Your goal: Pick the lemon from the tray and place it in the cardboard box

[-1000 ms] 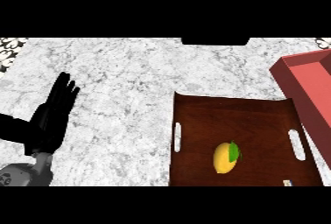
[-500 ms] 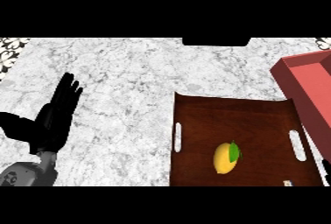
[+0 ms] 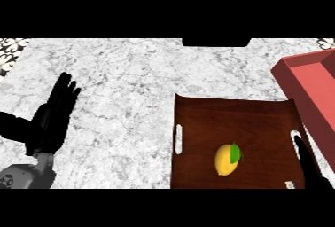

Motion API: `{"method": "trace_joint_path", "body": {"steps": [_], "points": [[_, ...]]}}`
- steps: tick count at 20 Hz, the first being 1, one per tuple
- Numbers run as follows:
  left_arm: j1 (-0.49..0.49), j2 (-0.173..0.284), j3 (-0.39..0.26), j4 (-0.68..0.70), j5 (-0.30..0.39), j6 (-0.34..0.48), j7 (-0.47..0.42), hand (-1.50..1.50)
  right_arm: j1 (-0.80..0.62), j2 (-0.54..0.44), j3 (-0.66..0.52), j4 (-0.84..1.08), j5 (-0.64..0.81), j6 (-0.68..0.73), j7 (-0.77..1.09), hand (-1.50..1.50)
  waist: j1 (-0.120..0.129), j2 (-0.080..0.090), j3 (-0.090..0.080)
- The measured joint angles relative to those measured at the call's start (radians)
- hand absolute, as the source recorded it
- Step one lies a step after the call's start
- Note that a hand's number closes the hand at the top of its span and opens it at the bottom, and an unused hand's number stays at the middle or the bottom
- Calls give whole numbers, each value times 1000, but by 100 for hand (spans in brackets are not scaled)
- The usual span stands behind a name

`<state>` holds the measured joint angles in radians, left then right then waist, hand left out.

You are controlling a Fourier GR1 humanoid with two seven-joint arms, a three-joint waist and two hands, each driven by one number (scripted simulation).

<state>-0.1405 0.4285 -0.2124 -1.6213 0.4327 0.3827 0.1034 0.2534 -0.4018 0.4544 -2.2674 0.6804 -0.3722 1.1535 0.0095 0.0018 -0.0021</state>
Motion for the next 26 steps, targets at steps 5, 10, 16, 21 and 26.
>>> {"method": "trace_joint_path", "body": {"steps": [5, 10, 16, 21, 26], "points": [[17, -19, 19, 7, -8, -22, -12, 0, -48, 100, 25, 40, 117, 39, 19, -150, -5, -1, 1], [14, -20, 44, 8, -12, -45, 7, 0, -43, 183, 34, 77, 166, 61, 0, -150, -8, -2, 1], [30, -36, 60, -16, -37, -53, 15, 0, -76, 260, 2, 145, 178, 101, -15, -150, -8, -2, 2], [14, -77, 56, 11, -71, -49, 13, 0, -82, 301, -27, 206, 206, 127, -35, -150, -10, -1, 2], [37, -91, 72, -8, -82, -75, 15, 0, -71, 330, -58, 218, 211, 152, -52, -150, -10, -2, 2]]}}
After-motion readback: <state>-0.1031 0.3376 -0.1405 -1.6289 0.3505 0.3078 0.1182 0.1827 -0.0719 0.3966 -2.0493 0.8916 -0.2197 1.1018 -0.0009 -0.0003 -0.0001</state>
